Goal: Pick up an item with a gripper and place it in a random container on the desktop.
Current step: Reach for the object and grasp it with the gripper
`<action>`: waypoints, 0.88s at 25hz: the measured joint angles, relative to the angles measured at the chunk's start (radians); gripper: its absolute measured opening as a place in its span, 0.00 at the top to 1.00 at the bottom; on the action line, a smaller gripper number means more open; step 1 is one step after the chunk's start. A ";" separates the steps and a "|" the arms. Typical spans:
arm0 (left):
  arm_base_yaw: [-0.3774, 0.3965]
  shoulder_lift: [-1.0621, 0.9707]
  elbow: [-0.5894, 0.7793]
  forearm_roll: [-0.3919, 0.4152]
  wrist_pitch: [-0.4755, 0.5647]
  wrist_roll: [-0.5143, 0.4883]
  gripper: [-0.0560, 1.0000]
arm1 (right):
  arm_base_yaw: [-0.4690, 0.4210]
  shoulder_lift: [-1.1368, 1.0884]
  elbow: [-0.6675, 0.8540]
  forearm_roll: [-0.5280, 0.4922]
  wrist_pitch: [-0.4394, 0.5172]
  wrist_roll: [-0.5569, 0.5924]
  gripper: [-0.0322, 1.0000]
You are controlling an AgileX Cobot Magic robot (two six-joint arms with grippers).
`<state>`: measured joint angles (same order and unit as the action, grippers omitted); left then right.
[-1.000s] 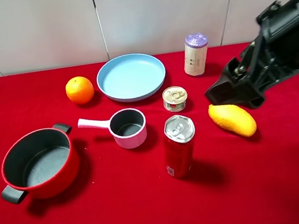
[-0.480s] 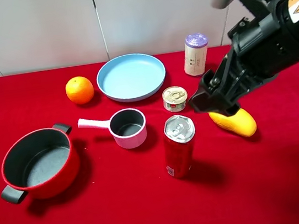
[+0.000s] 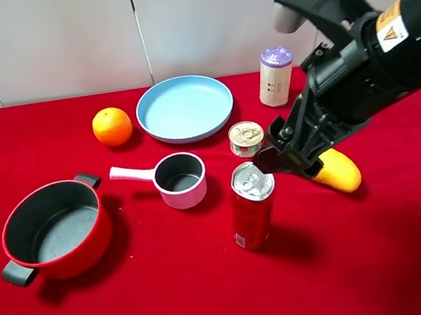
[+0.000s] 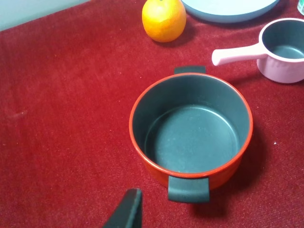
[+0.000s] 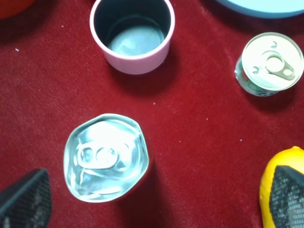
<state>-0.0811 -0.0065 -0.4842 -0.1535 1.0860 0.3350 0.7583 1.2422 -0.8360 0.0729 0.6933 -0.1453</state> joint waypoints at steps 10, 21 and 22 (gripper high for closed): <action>0.000 0.000 0.000 0.000 0.000 0.000 0.01 | 0.007 0.053 0.000 0.018 -0.015 0.000 0.30; 0.000 0.000 0.000 0.000 0.000 0.000 0.01 | 0.071 0.113 0.000 0.062 -0.034 0.000 0.30; 0.000 0.000 0.000 0.000 0.000 0.000 0.01 | 0.074 0.120 0.000 0.065 -0.035 0.000 0.30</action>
<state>-0.0811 -0.0065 -0.4842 -0.1535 1.0860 0.3350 0.8323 1.3623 -0.8360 0.1380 0.6587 -0.1453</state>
